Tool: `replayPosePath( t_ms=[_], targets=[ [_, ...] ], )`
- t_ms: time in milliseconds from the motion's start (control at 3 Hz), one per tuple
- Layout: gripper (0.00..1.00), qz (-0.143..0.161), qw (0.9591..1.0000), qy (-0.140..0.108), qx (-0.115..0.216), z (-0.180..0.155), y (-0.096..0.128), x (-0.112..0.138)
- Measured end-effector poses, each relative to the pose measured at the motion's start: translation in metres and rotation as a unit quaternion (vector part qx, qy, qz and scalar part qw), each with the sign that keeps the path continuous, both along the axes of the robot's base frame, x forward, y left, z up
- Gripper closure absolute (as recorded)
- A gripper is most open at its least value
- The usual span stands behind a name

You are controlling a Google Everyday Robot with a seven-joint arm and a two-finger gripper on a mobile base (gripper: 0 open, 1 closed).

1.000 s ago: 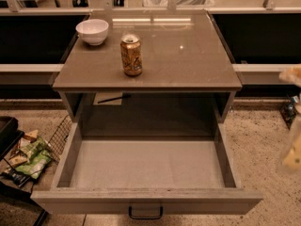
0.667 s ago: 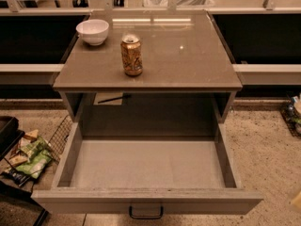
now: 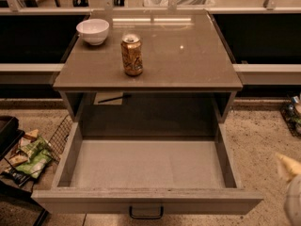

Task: Close top drawer

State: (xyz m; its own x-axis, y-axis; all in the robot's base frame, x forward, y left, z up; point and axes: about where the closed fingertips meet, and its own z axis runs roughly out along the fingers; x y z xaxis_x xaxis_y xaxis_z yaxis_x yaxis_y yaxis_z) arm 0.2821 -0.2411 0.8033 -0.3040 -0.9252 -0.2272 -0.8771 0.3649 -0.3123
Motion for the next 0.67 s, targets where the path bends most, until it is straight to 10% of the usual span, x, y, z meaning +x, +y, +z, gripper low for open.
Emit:
replayPosePath(
  t_ms=[333, 667],
  targets=[
    [0.0, 0.002, 0.9976, 0.069, -0.002, -0.0814, 0.0084, -0.044],
    [0.0, 0.001, 0.9972, 0.074, -0.001, -0.0851, 0.0079, -0.0481]
  ],
)
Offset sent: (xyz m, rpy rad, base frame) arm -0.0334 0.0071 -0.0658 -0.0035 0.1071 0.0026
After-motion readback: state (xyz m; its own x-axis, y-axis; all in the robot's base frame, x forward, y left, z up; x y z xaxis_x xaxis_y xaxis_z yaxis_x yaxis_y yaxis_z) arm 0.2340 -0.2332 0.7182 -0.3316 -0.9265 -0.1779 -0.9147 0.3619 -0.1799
